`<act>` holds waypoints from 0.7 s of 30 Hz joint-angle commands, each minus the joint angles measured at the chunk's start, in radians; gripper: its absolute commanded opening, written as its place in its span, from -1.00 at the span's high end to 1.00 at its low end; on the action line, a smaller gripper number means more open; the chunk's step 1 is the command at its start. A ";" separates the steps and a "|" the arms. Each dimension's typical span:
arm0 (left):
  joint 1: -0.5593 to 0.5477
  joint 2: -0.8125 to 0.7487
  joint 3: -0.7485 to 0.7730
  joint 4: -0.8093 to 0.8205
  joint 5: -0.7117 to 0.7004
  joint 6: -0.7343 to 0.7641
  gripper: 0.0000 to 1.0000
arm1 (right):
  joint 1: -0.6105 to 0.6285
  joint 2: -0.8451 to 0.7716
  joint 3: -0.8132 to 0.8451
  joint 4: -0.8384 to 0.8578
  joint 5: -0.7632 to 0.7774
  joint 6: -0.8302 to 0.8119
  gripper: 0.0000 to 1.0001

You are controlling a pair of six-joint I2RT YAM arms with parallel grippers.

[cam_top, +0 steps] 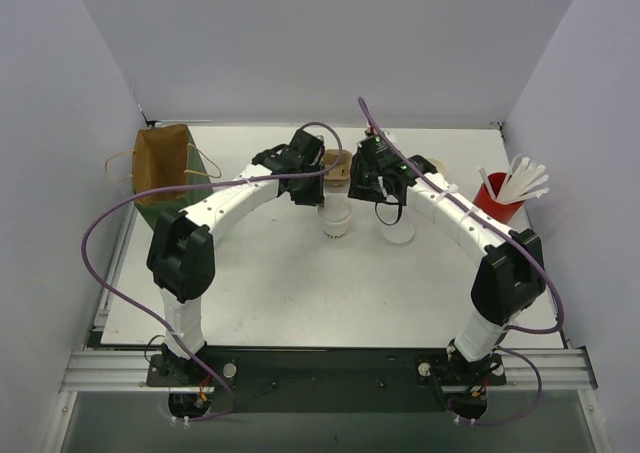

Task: Pack the takeout coffee

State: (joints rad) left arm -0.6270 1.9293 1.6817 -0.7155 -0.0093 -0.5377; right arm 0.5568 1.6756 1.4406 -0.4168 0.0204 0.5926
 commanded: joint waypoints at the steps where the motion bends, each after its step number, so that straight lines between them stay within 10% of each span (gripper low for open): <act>1: 0.001 0.004 0.023 -0.052 0.009 0.005 0.30 | -0.008 0.041 0.035 0.035 -0.049 -0.088 0.45; 21: 0.019 -0.113 -0.051 0.034 0.009 -0.114 0.10 | -0.006 0.093 0.023 0.019 -0.085 -0.064 0.49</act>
State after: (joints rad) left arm -0.6155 1.8851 1.6314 -0.7158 -0.0036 -0.6159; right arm 0.5491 1.7943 1.4799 -0.3714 -0.0616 0.4610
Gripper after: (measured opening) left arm 0.442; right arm 0.263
